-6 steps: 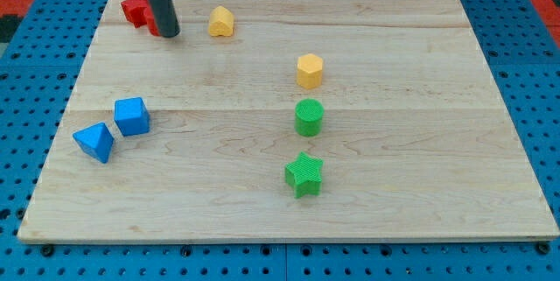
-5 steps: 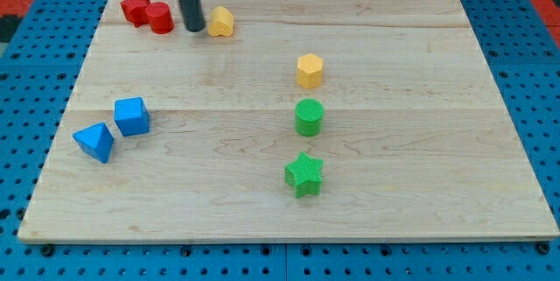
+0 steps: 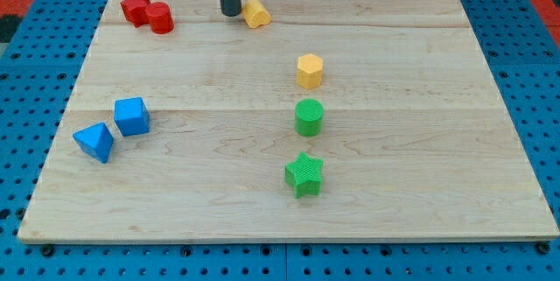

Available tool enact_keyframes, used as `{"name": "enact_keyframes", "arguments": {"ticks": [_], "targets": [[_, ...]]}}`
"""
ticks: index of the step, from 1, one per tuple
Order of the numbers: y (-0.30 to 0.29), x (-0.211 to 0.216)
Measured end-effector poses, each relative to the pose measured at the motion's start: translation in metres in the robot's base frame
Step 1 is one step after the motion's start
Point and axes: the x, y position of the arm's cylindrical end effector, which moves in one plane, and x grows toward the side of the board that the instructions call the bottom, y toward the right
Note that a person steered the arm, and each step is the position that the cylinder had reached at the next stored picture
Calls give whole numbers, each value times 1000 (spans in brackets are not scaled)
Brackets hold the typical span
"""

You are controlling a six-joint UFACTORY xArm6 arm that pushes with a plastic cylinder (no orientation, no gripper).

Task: Push the yellow heart above the yellow hexagon

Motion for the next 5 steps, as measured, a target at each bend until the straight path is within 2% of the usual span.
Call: {"name": "enact_keyframes", "arguments": {"ticks": [2,5], "targets": [[23,-17],[91,38]]}}
